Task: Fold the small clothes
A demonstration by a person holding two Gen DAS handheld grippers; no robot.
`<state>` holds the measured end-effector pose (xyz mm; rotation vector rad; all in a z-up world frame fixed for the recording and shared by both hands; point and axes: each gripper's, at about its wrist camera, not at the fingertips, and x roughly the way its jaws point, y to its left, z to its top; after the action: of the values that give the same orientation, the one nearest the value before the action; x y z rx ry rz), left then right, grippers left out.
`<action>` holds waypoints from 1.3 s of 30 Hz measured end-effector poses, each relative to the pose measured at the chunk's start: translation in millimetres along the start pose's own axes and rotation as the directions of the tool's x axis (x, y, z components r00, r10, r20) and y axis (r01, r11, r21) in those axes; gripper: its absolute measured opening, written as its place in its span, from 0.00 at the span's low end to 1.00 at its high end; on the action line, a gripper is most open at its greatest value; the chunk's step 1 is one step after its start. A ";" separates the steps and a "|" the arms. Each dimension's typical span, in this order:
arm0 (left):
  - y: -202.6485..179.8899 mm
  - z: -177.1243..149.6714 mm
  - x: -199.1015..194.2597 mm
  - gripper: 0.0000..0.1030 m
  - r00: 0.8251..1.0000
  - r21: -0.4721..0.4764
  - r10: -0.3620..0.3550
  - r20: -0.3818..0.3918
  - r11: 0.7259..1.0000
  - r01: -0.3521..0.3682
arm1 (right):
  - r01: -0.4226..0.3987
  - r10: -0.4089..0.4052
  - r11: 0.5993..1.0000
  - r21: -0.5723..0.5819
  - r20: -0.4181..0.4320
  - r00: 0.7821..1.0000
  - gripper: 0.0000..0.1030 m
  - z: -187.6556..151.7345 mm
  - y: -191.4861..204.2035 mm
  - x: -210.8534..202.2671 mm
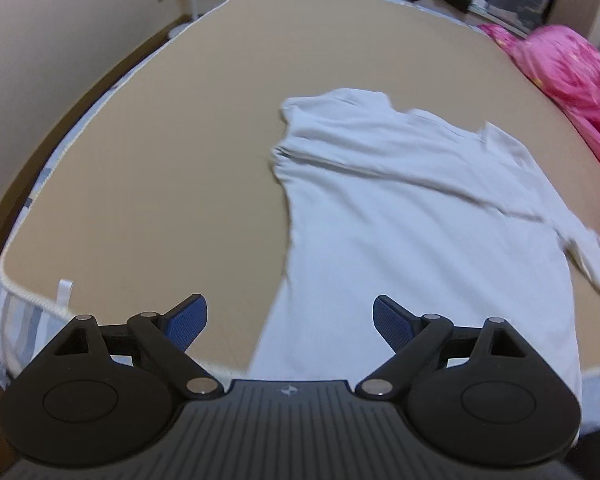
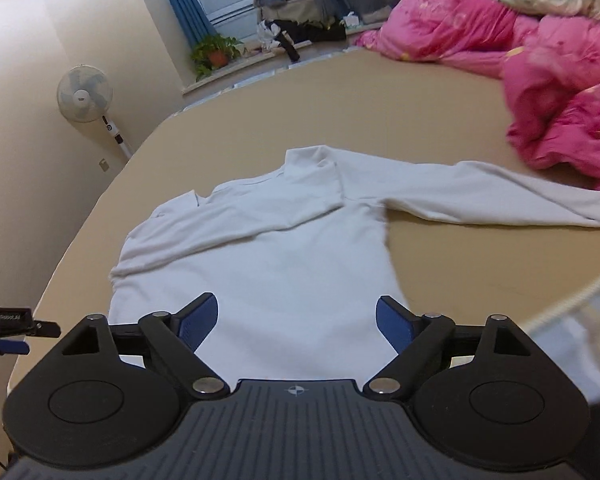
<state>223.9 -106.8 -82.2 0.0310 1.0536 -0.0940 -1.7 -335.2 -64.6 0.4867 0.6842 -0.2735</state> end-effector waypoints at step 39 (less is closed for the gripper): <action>-132.9 -32.1 -73.5 0.90 0.982 0.353 0.164 0.091 0.917 -0.185 | 0.687 -0.717 0.461 -0.561 0.220 0.661 0.83 30.1 -300.5 93.4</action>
<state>147.8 -232.3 -31.6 0.4529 0.9577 -0.1244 -34.6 -615.0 -207.8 -0.4707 0.9554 -0.8071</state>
